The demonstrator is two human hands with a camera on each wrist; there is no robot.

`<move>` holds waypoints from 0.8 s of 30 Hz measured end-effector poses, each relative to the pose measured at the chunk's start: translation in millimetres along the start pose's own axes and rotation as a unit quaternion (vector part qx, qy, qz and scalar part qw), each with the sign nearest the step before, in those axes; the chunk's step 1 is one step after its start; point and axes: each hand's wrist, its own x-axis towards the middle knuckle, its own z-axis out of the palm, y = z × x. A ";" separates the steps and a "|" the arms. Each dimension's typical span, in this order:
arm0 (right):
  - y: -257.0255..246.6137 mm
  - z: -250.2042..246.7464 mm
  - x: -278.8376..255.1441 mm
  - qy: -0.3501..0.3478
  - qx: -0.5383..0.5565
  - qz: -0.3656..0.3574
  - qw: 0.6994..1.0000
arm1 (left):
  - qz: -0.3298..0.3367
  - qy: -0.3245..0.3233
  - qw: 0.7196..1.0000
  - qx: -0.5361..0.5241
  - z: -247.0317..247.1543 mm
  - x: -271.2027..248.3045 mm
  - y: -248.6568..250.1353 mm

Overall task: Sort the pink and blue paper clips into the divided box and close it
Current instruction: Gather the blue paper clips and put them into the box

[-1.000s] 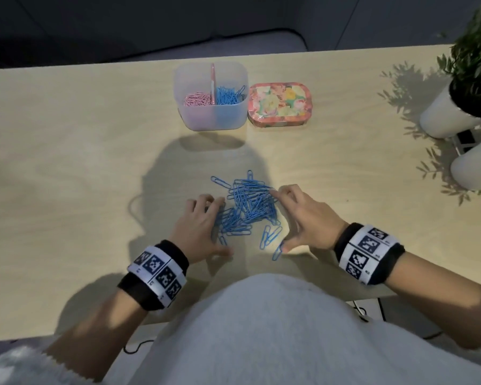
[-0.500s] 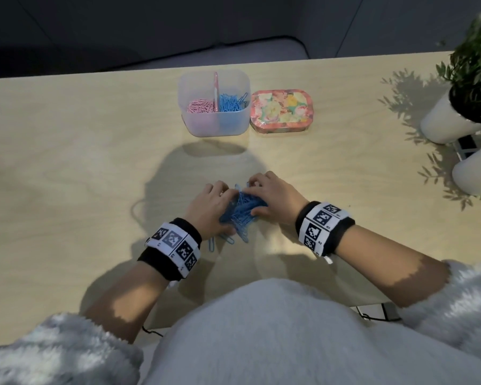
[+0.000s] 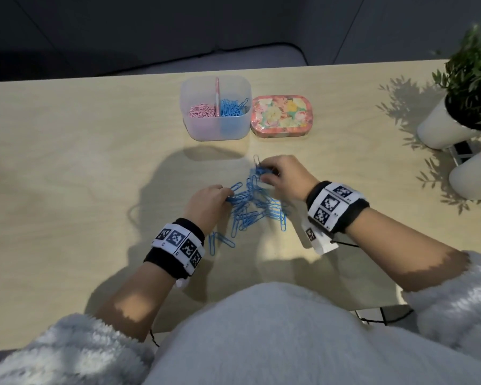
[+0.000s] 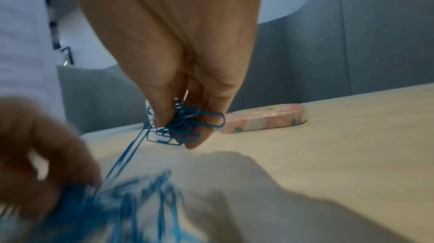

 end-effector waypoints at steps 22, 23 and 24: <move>-51.4 -62.6 140.1 0.046 0.166 0.140 0.975 | -0.085 0.180 0.945 -0.259 -105.0 96.5 -0.8; -50.0 -62.9 134.6 0.049 0.189 0.134 0.972 | -0.103 0.185 0.938 -0.274 -108.8 107.9 1.4; -48.5 -63.6 128.6 0.058 0.218 0.129 0.965 | -0.119 0.189 0.934 -0.279 -111.8 118.1 4.2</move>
